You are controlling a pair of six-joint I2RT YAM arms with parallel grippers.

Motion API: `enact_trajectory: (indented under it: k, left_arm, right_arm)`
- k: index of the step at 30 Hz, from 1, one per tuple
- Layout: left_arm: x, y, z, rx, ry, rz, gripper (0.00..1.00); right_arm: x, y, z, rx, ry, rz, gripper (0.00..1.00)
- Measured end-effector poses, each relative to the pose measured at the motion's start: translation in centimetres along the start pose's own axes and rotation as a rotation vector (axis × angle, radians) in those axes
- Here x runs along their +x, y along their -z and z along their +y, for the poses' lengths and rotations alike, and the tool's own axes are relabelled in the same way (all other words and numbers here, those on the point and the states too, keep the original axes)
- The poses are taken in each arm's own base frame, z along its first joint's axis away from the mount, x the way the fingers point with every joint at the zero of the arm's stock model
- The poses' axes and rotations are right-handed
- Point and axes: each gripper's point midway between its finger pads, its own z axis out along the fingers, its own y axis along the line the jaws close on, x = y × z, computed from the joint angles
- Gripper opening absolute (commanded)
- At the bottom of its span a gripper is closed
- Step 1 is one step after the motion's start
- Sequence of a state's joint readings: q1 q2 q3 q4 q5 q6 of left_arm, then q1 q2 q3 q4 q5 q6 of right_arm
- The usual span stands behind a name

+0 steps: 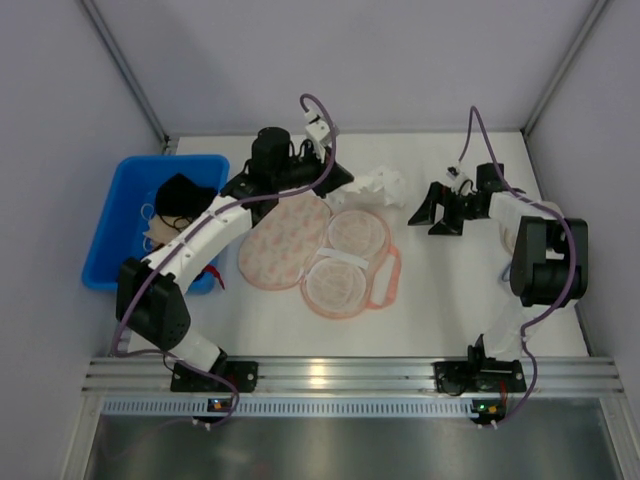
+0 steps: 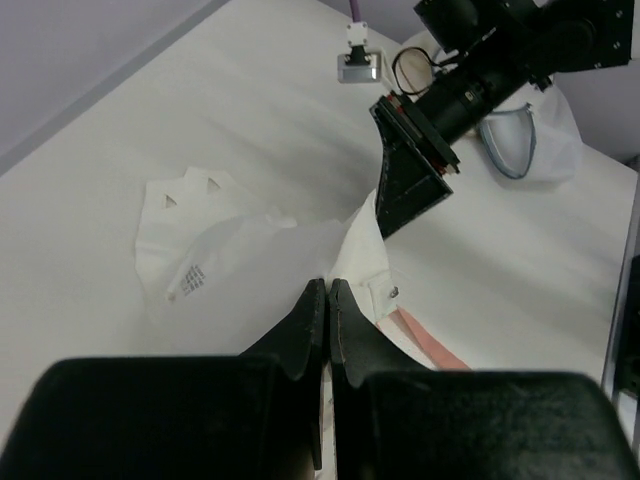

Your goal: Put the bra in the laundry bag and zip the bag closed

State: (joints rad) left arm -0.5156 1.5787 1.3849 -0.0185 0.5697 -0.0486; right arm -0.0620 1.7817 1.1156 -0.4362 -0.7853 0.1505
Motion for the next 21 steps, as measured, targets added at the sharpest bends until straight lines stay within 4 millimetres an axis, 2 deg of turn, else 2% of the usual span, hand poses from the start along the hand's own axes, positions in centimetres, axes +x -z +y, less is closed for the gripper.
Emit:
enact_trajectory:
  k: [3,6,9,13,18,21]
  left_arm:
    - [2.1,0.7,-1.4,0.027,0.019,0.058,0.00]
    - [5.5,1.3,-2.6,0.047,0.036,0.138,0.00]
    - [9.4,1.8,-3.1,0.059,0.055,0.226,0.00]
    - [14.3,2.9,-3.4,0.067,0.084,0.339,0.00]
    - [16.5,2.8,-3.3,0.086,0.088,0.392,0.00]
    - [18.3,2.5,-3.3,0.109,0.101,0.433,0.00]
  right_arm:
    - [-0.1,0.0,-0.1,0.005,-0.001,-0.002,0.99]
    - [-0.9,-0.1,-0.2,0.012,0.000,-0.012,0.98]
    - [-2.6,-0.6,-0.6,0.021,0.000,-0.034,0.97]
    - [-6.5,-1.3,-1.1,0.044,0.034,-0.107,0.96]
    - [-12.4,-2.0,-1.2,0.087,0.120,-0.214,0.95]
    - [-16.0,-3.6,-0.9,0.114,0.192,-0.269,0.95]
